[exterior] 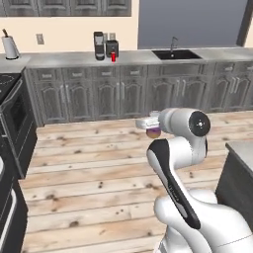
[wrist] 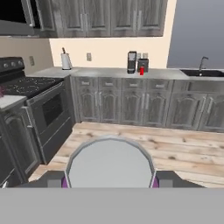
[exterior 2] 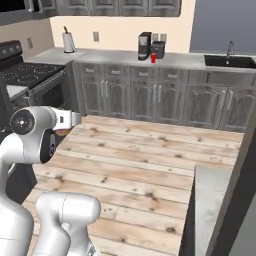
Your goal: Four empty soda cans are scattered around the kitchen. Gather all the cans and cluster them next to the stove for recycling.
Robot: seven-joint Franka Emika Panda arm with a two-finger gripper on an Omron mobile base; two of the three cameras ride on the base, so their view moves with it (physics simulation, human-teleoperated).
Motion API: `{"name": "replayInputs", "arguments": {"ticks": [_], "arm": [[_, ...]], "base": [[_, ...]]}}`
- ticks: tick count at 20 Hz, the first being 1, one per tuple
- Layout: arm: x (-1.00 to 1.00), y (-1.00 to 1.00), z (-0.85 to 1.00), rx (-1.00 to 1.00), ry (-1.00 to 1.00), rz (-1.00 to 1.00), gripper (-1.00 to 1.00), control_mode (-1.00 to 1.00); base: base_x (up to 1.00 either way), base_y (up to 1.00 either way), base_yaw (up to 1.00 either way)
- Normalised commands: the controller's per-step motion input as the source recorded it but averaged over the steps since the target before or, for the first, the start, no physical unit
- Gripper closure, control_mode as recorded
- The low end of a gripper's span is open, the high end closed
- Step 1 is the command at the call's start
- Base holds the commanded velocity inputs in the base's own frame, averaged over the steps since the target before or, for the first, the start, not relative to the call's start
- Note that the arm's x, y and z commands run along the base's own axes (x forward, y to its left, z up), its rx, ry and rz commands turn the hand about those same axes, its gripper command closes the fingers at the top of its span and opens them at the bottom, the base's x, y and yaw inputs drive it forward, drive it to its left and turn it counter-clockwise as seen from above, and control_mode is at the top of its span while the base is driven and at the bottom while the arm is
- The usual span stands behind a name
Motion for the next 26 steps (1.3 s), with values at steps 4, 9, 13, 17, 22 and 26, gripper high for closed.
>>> {"name": "replayInputs", "arguments": {"ticks": [4, 9, 13, 17, 22, 26], "arm": [[0.00, 0.00, 0.00, 0.00, 0.00, 0.00, 1.00, 1.00], [0.00, 0.00, 0.00, 0.00, 0.00, 0.00, 1.00, 1.00], [0.00, 0.00, 0.00, 0.00, 0.00, 0.00, 1.00, 1.00], [0.00, 0.00, 0.00, 0.00, 0.00, 0.00, 1.00, 1.00], [0.00, 0.00, 0.00, 0.00, 0.00, 0.00, 1.00, 1.00], [0.00, 0.00, 0.00, 0.00, 0.00, 0.00, 1.00, 1.00]], "base": [[0.92, 0.38, 0.00], [0.89, 0.36, 0.03], [0.86, 0.33, 0.12], [0.71, 0.27, 0.20], [0.52, 0.19, 0.28], [0.43, 0.15, 0.31]]}}
